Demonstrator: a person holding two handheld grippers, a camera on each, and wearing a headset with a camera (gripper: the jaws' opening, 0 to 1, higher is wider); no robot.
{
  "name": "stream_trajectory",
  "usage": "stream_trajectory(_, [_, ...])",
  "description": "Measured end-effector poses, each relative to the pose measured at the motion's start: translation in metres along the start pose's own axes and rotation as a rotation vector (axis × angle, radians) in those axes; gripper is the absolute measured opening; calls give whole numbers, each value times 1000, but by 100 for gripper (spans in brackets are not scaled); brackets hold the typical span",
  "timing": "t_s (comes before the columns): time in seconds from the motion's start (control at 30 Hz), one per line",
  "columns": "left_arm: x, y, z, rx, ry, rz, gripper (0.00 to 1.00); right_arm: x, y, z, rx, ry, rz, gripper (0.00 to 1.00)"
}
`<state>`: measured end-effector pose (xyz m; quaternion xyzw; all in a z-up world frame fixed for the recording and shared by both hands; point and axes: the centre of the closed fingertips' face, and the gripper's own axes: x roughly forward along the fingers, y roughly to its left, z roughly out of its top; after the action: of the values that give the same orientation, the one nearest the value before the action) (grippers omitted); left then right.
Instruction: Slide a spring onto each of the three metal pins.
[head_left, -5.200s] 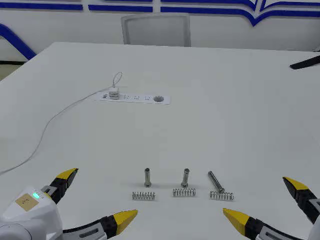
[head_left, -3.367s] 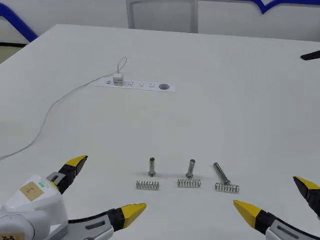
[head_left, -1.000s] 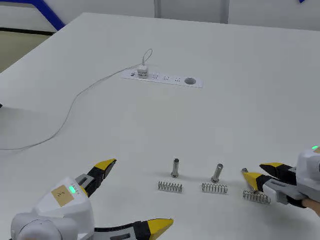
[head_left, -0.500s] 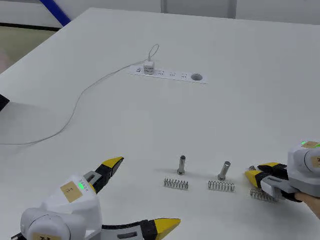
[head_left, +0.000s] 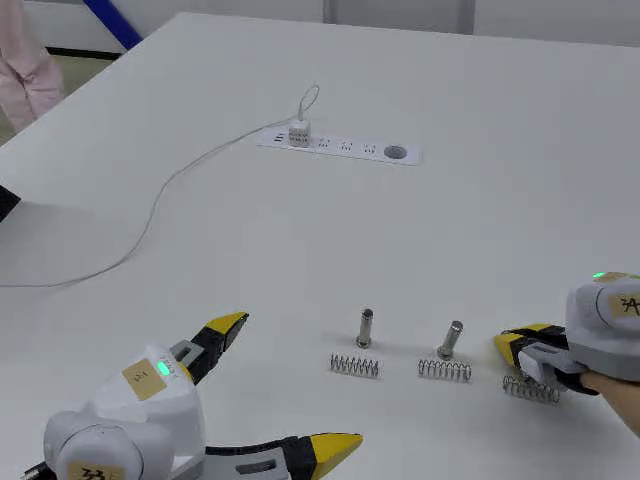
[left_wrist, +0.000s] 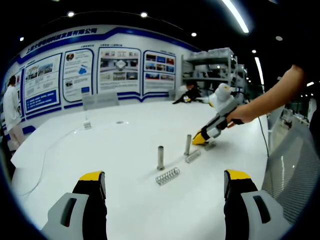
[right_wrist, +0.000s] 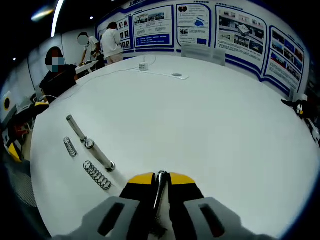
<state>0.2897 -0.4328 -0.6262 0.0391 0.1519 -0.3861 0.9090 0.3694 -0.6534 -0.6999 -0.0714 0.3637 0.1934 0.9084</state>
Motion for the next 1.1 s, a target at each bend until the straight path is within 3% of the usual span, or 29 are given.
stream_trajectory(0.57, [1,-1,-5,4,24,-4,100,-1,0,-1,15,41,2,8])
stream_trajectory(1.1, [1,-5,-8,16,42,-17,100,-9,-3,2,0,-2,-17,7])
